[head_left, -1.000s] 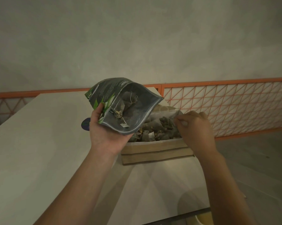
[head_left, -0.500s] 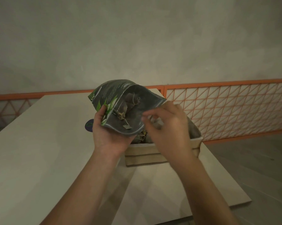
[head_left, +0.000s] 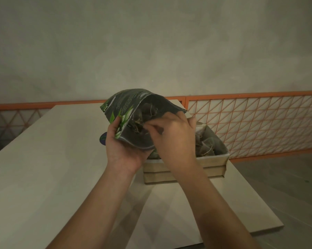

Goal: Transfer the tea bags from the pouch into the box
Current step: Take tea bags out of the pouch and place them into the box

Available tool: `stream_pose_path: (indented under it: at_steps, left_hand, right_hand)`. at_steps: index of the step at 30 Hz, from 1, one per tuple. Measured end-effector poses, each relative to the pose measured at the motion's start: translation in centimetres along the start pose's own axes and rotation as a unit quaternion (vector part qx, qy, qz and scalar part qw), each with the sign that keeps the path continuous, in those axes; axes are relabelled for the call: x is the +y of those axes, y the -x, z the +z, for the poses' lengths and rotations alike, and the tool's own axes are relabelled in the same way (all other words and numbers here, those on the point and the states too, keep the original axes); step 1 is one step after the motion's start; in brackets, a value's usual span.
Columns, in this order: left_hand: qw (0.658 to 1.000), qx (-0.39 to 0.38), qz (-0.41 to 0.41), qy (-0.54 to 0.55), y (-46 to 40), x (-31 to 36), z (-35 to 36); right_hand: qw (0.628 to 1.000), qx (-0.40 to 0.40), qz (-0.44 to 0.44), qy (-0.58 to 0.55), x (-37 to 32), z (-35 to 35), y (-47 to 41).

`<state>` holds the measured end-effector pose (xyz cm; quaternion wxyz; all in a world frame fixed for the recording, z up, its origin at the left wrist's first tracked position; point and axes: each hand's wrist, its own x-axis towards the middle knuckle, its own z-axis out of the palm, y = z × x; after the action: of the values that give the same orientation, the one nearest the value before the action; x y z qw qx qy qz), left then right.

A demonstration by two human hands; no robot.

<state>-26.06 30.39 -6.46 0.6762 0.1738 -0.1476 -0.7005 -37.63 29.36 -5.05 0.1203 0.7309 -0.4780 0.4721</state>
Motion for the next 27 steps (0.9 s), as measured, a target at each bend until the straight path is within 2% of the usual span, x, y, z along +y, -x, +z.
stream_pose_path:
  at_steps: [4,8,11,15,18,22,27]
  left_hand:
    - [1.000,-0.018,0.001,0.000,-0.4,0.0,-0.5]
    - [1.000,-0.023,-0.004,0.002,-0.7,-0.1,-0.7]
    - [1.000,-0.015,0.001,0.006,-0.7,-0.3,-0.6]
    - [1.000,-0.015,-0.004,0.006,-0.6,-0.4,-0.3]
    - [1.000,-0.014,-0.011,0.013,-0.7,-0.3,-0.5]
    - [1.000,-0.017,-0.011,0.012,-0.9,0.0,-1.0]
    - [0.999,-0.022,-0.001,0.024,-0.7,0.4,-1.1]
  right_hand:
    - [0.978,0.022,0.076,-0.191,0.5,-1.3,-1.1]
    - [0.956,0.013,0.132,-0.263,0.7,-2.0,-1.7]
    - [0.916,0.048,0.153,-0.367,0.6,-2.8,-1.8]
    - [0.905,0.027,0.155,-0.395,0.4,-3.1,-1.8]
    - [0.890,0.048,0.168,-0.422,0.8,-3.5,-2.0]
    - [0.892,0.066,0.175,-0.412,2.0,-4.2,-2.1]
    - [0.865,0.038,0.245,-0.437,4.7,-4.7,-1.7]
